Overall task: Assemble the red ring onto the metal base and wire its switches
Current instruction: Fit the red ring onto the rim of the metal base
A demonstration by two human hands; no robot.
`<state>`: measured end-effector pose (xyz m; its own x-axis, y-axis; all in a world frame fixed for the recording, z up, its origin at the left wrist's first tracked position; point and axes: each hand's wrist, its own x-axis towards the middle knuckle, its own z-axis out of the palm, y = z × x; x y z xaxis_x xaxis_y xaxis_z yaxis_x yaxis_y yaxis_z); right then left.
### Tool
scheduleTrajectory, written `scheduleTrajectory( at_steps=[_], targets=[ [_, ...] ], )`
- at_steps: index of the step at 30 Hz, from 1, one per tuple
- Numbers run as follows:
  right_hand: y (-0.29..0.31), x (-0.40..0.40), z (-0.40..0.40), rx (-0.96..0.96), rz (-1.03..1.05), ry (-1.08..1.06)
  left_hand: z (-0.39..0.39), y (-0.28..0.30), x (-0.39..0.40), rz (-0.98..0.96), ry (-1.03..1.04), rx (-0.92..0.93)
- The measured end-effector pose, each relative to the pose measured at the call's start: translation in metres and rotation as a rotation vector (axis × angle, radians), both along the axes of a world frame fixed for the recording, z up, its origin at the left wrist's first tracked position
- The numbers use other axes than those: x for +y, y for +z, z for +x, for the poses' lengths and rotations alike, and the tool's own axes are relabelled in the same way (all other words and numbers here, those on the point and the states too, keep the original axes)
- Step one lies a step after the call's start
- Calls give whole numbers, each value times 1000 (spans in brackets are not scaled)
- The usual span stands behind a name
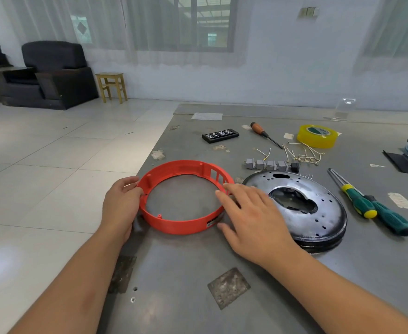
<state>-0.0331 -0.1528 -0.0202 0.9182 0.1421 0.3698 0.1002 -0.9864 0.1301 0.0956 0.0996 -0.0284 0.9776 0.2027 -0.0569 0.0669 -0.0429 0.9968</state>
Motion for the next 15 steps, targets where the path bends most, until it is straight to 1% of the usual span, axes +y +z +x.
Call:
scheduleTrajectory(
  at_steps=[3,4,6,8,10,15],
  targets=[
    [2,-24,-15,-87,-5,-135,-3,0,-4,73,-3,-18],
    [2,-31,-20,-81,-12,-198,-3,-1,-5,94,-5,-25],
    [2,-44,-28,-1,-6,-323,-5,-1,-7,141,-7,-31],
    [1,-53,-33,90,10,-403,-8,0,-9,193,-6,-46],
    [-1,-56,-34,119,8,-409,-11,2,-10,236,-11,-53],
    [3,-54,-31,74,44,-371,-18,6,-14,330,-30,-82]
  ],
)
